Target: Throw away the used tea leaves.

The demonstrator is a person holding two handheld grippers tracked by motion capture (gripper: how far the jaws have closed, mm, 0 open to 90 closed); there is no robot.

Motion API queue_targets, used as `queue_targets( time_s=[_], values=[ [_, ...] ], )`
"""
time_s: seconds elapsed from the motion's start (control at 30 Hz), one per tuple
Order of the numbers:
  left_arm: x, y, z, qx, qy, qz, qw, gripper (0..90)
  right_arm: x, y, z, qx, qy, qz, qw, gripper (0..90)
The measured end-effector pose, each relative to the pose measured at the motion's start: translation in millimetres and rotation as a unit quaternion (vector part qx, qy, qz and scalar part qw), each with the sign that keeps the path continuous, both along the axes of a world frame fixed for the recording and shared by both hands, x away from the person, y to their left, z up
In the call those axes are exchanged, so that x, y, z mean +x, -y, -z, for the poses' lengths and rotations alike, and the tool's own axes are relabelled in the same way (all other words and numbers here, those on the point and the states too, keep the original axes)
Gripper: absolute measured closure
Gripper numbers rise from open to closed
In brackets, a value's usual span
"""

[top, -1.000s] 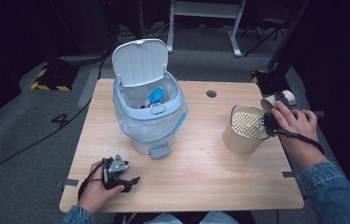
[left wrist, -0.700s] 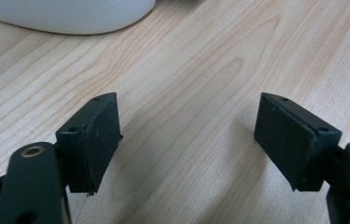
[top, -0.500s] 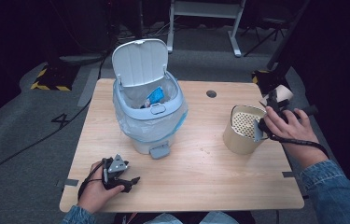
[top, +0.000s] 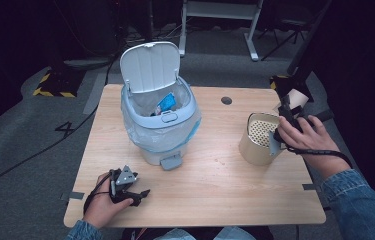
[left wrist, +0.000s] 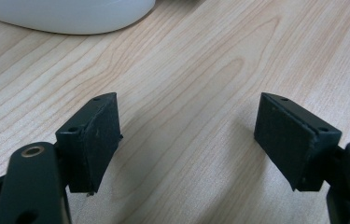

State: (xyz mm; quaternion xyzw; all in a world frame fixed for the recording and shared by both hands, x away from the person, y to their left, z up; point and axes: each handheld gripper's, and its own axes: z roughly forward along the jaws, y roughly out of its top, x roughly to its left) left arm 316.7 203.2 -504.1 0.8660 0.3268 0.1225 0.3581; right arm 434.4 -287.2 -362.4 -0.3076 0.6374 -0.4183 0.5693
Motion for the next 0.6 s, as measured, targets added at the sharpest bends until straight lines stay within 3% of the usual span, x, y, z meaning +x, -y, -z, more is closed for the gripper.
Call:
queue_targets(
  time_s=[0.2,0.4,0.5,0.53,0.57,0.6],
  values=[
    [0.0,0.0,0.0,0.0,0.0,0.0,1.0,23.0,-0.3,-5.9,4.2,-0.053,-0.002,-0.008,0.9986,32.3],
    [0.0,0.0,0.0,0.0,0.0,0.0,1.0,22.9,0.8,-8.2,6.2,-0.054,-0.01,-0.014,0.9984,32.3],
    [0.0,0.0,-0.1,0.0,0.0,0.0,1.0,22.9,0.1,-8.2,7.1,-0.051,-0.002,-0.01,0.9987,32.3],
    [0.0,0.0,0.0,0.0,0.0,0.0,1.0,22.9,1.1,-8.3,8.4,-0.057,-0.019,-0.02,0.998,32.4],
    [0.0,0.0,0.0,0.0,0.0,0.0,1.0,22.9,1.3,-8.2,7.1,-0.049,-0.018,-0.017,0.9985,32.3],
    [0.0,0.0,0.0,0.0,0.0,0.0,1.0,22.9,1.3,-8.1,6.0,-0.044,-0.002,-0.009,0.999,32.3]
  ],
)
